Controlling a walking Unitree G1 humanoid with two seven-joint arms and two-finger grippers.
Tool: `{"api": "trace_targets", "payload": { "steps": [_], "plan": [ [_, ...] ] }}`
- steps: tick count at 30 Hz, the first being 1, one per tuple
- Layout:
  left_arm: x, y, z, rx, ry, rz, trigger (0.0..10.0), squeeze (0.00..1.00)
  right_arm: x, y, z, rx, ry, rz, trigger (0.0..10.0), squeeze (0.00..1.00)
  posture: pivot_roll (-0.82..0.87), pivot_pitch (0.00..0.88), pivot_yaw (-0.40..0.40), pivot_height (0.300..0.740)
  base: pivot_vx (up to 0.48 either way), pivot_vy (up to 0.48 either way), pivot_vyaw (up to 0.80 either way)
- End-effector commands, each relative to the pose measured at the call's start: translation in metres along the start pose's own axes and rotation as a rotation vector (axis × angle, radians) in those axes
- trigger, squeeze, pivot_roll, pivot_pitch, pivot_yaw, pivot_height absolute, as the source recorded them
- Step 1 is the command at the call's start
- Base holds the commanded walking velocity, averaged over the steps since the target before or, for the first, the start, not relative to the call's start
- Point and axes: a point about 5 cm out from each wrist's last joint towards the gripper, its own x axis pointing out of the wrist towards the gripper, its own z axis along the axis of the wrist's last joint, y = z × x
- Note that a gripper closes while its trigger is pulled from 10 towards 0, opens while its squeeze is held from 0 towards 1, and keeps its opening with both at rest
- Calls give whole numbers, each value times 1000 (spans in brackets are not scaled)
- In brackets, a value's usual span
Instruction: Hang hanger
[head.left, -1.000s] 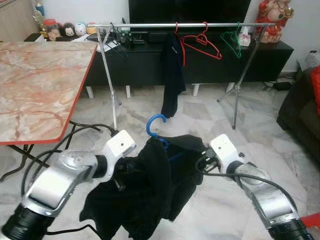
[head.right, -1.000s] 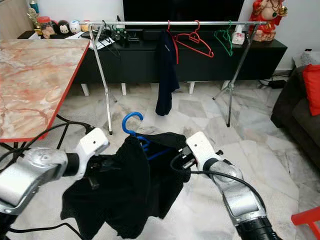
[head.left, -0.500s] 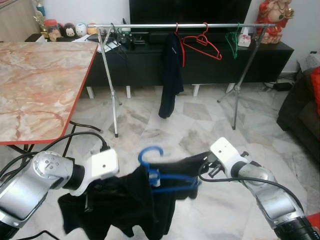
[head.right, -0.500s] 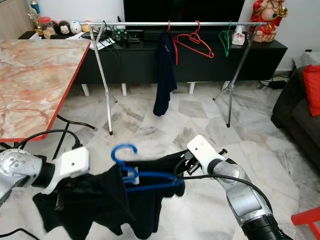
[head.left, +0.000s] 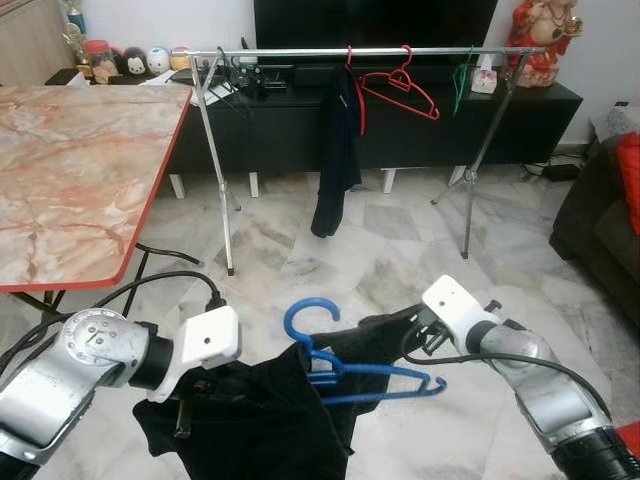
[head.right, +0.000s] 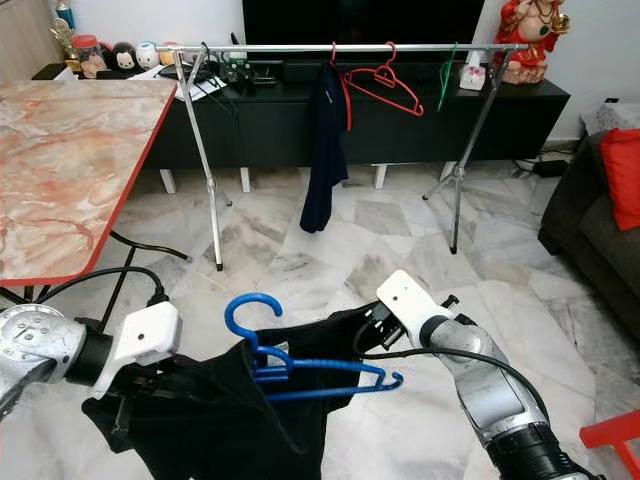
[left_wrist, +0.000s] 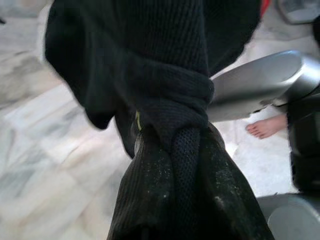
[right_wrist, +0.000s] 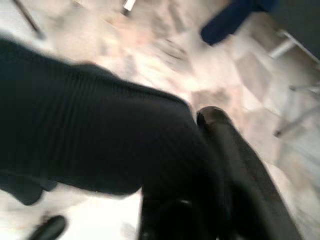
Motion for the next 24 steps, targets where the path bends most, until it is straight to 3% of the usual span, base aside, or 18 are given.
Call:
{"api": "trace_targets", "payload": {
  "steps": [1,5,12,15,18,21,22,23,24],
  "plan": [
    [-1,0,7,52,-6,-13,10000,0,-3,-6,10,-13,-45,24,10000,1000,-23,2,-52,740,0,0,0],
    [5,-3,10,64,-20,-42,10000,0,-7,-12,21,-16,-99,106,10000,1000,-29,0,-53,740,0,0,0],
    [10,-4,14,77,-29,-51,10000,0,-10,-19,23,-56,-99,184,10000,1000,-27,0,-57,740,0,0,0],
    [12,-3,14,76,-41,-44,10000,0,-15,-29,23,-65,-106,205,10000,1000,-27,0,-58,740,0,0,0],
    [15,1,13,71,-44,-11,10000,0,-22,-39,37,12,-223,243,10000,1000,-28,0,-59,740,0,0,0],
    [19,3,14,72,-53,3,10000,0,-32,-33,45,-32,-289,380,10000,1000,-31,0,-62,740,0,0,0],
    [20,3,15,73,-55,3,10000,0,-36,-29,47,-65,-305,433,10000,651,-31,0,-62,740,0,0,0],
    [21,3,15,74,-56,2,10000,0,-39,-26,48,-87,-316,467,10000,651,-31,0,-62,740,0,0,0],
    [22,3,16,74,-57,1,10000,0,-41,-23,50,-94,-333,509,10000,0,-31,0,-62,740,0,0,0]
  ]
}}
